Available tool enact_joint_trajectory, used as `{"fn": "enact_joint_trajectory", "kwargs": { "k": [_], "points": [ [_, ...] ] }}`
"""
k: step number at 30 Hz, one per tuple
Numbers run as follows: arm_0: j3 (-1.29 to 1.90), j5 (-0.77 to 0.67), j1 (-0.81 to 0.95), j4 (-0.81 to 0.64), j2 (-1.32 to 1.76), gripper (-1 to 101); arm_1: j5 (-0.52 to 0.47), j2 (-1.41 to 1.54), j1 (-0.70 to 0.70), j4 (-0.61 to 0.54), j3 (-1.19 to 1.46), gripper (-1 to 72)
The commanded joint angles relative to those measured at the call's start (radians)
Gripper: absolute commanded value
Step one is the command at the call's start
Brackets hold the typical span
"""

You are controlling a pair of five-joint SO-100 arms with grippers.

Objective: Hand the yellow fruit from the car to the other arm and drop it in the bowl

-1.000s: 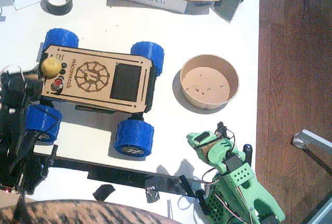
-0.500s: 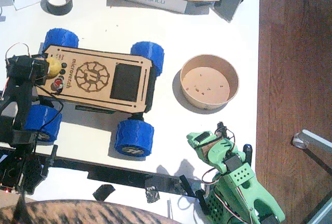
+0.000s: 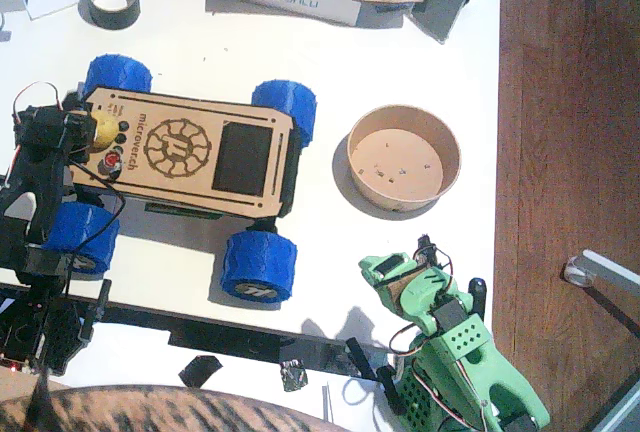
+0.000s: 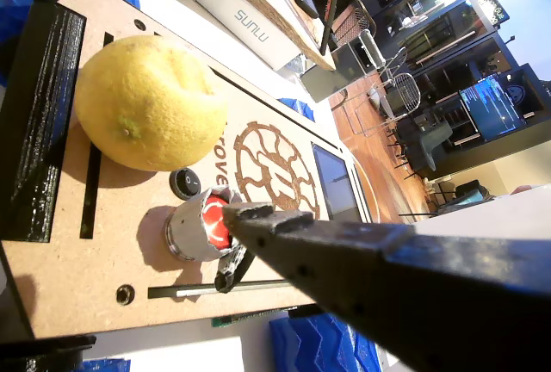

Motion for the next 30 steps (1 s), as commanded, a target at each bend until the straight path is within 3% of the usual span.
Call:
{"fn": "enact_joint_trajectory", "kwargs": {
  "k": [1,19,30],
  "points": [
    [-0.049,0.005,0.006,-0.015,0.014,55,-0.012,0.006,-0.008,-0.02,-0.003,0.0],
    [-0.061,0.003,0.008,-0.193,-0.13,55,-0.012,0.006,-0.008,-0.02,-0.003,0.0],
    [-0.273,0.008,0.061,-0.164,-0.385,56,-0.012,0.006,-0.008,-0.02,-0.003,0.0]
  ]
}}
